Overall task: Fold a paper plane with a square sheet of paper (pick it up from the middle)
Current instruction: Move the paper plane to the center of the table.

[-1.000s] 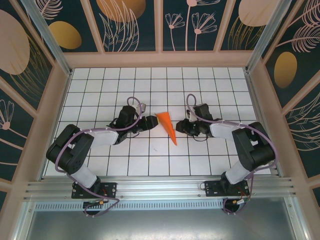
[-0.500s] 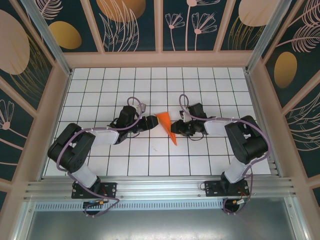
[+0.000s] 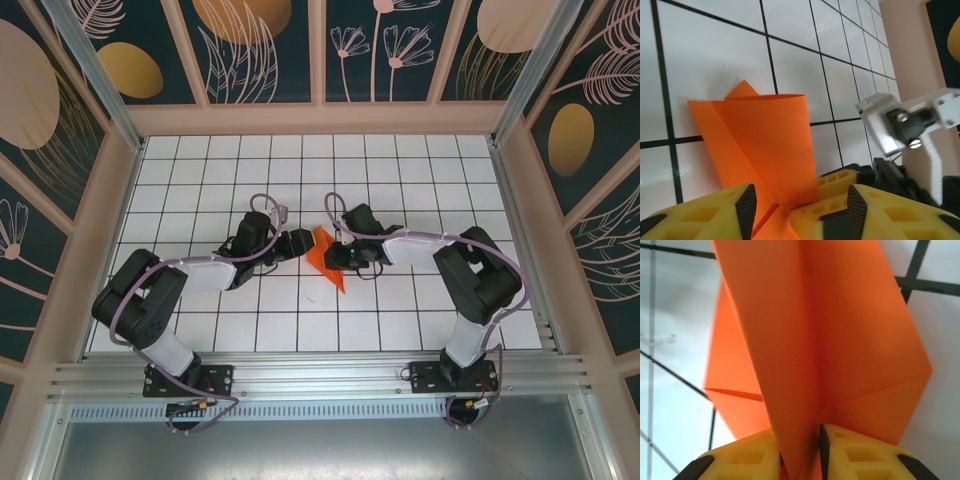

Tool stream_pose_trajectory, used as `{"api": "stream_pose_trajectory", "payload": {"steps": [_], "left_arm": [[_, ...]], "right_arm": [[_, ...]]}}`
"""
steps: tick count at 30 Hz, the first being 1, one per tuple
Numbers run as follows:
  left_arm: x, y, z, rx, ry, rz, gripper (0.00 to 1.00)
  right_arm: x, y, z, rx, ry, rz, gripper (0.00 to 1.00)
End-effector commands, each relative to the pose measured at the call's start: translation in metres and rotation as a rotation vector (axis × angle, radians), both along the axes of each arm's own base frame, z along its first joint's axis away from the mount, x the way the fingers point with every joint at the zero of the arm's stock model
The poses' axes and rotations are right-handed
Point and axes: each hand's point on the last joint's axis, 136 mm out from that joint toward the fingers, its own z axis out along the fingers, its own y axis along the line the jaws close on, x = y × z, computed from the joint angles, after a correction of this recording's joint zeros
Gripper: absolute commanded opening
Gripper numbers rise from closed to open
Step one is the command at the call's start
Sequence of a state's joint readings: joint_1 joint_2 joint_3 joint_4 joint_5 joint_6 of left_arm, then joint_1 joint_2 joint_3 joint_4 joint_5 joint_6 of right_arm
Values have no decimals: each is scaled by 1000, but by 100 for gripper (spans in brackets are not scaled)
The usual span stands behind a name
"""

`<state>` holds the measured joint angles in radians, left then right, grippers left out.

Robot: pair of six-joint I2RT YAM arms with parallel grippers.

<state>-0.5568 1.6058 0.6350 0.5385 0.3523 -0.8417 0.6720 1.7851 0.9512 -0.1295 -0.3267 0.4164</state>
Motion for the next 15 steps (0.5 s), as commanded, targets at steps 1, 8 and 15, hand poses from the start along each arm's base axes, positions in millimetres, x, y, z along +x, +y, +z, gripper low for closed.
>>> {"api": "stream_pose_trajectory", "payload": {"steps": [1,8,15], "left_arm": [[4,11,13,9,-45,74,54],[7,32,22,40,-88,176,54],[7,49,30,59,-115,257,56]], "right_arm": [[-3,-13,-17,-181,-13,-3,26],[-3,-8,-19,-311,-59,7,20],[14,-23,6,-452,-152,-120,3]]}}
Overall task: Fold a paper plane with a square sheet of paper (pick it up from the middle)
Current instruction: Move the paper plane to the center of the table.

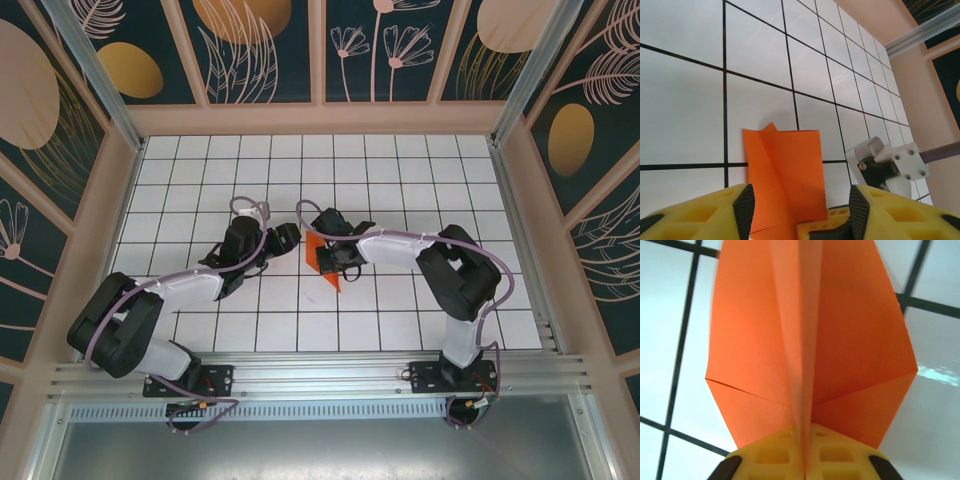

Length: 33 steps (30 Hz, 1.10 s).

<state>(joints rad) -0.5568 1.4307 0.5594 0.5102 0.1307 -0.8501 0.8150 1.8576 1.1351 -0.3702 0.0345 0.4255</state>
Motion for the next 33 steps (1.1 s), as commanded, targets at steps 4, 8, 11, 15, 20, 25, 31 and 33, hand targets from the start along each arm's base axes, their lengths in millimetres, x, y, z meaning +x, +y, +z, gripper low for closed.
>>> {"api": "stream_pose_trajectory", "payload": {"steps": [4,8,11,15,20,25,31,33], "left_arm": [[-2,15,5,15,-15,74,56],[-4,15,6,15,-15,68,56],[-5,14,5,11,-10,61,56],[-5,11,3,9,-2,48,57],[-6,7,-3,4,17,30,57],[-6,4,-4,-11,24,19,57],[-5,1,-6,-16,30,6,57],[-6,0,-6,-17,30,2,57]], "right_arm": [[19,-44,24,-169,-92,-214,3],[20,-41,12,-111,-34,-258,4],[18,-35,0,-88,5,-256,6],[17,-34,-11,-107,27,-257,13],[17,-39,-17,-127,35,-243,15],[12,-42,-22,-133,53,-226,18],[10,-41,-20,-118,46,-207,24],[16,-42,-9,-131,16,-214,25]]}}
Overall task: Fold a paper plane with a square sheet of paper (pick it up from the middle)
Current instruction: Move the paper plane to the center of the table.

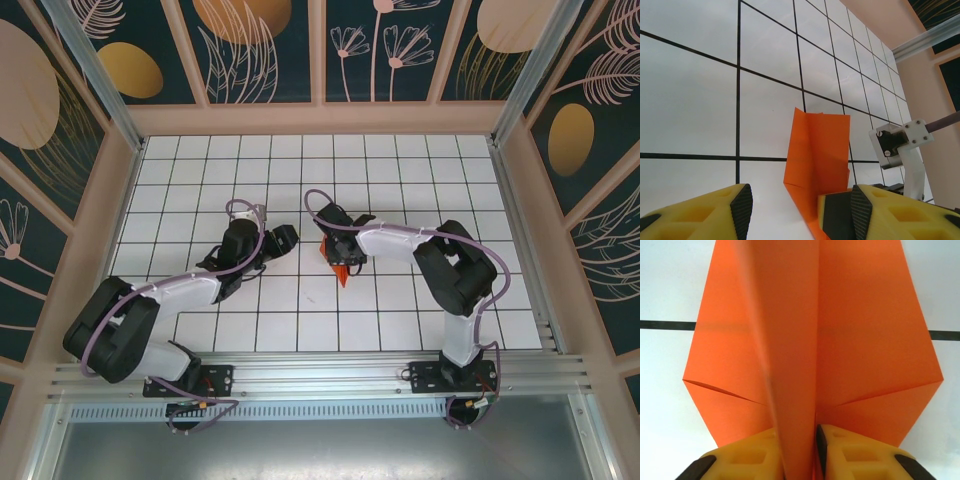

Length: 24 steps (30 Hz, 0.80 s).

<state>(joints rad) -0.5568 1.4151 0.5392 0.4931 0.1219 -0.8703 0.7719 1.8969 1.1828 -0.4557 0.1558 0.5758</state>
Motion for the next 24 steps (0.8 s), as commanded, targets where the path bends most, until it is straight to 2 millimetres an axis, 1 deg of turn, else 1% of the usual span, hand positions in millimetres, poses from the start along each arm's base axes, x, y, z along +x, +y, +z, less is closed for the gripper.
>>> {"api": "stream_pose_trajectory", "payload": {"steps": [1,5,7,10,16,20,24], "left_arm": [[-1,-5,0,-19,2,-16,57],[-2,-6,-2,-17,6,-23,57],[-1,-6,-2,-16,4,-24,58],[-1,-6,-4,-14,9,-22,58],[0,-10,-5,-17,15,-36,57],[1,-11,-7,-17,20,-40,57],[1,-13,-7,-19,20,-46,58]], "right_arm": [[-3,-8,2,-49,8,19,25],[1,-8,14,-94,-21,42,27],[3,-11,18,-100,-33,34,31],[4,-9,20,-91,-40,41,33],[4,-11,17,-102,-38,31,35],[5,-11,24,-97,-54,35,38],[8,-9,35,-82,-84,40,38]]}}
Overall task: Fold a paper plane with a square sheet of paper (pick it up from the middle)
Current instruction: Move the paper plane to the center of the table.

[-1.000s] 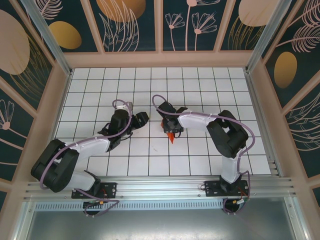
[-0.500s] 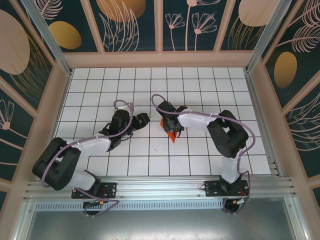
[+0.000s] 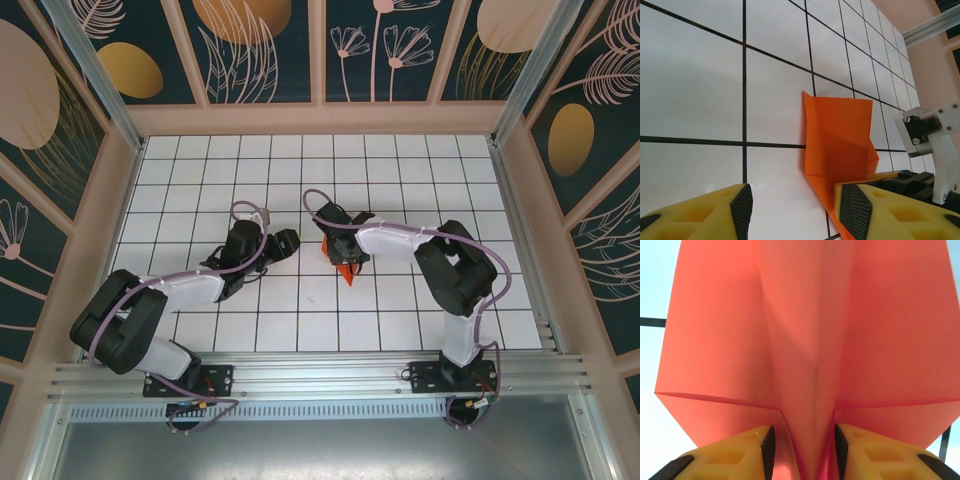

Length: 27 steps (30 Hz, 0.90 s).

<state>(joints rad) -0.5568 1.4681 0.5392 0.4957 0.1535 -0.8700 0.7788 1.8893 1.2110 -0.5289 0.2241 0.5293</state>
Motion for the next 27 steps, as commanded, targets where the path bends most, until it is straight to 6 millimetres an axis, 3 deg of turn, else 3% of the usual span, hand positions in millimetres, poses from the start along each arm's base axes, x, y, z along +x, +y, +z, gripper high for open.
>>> {"api": "stream_pose_trajectory", "payload": {"steps": [1,8,27], "left_arm": [[5,-9,12,-35,-30,-18,58],[7,-13,11,-44,-23,-29,58],[5,-18,11,-56,-18,-57,58]], "right_arm": [[7,3,30,16,-68,14,38],[9,2,35,25,-87,7,43],[-13,-16,-33,-13,57,-19,48]]}}
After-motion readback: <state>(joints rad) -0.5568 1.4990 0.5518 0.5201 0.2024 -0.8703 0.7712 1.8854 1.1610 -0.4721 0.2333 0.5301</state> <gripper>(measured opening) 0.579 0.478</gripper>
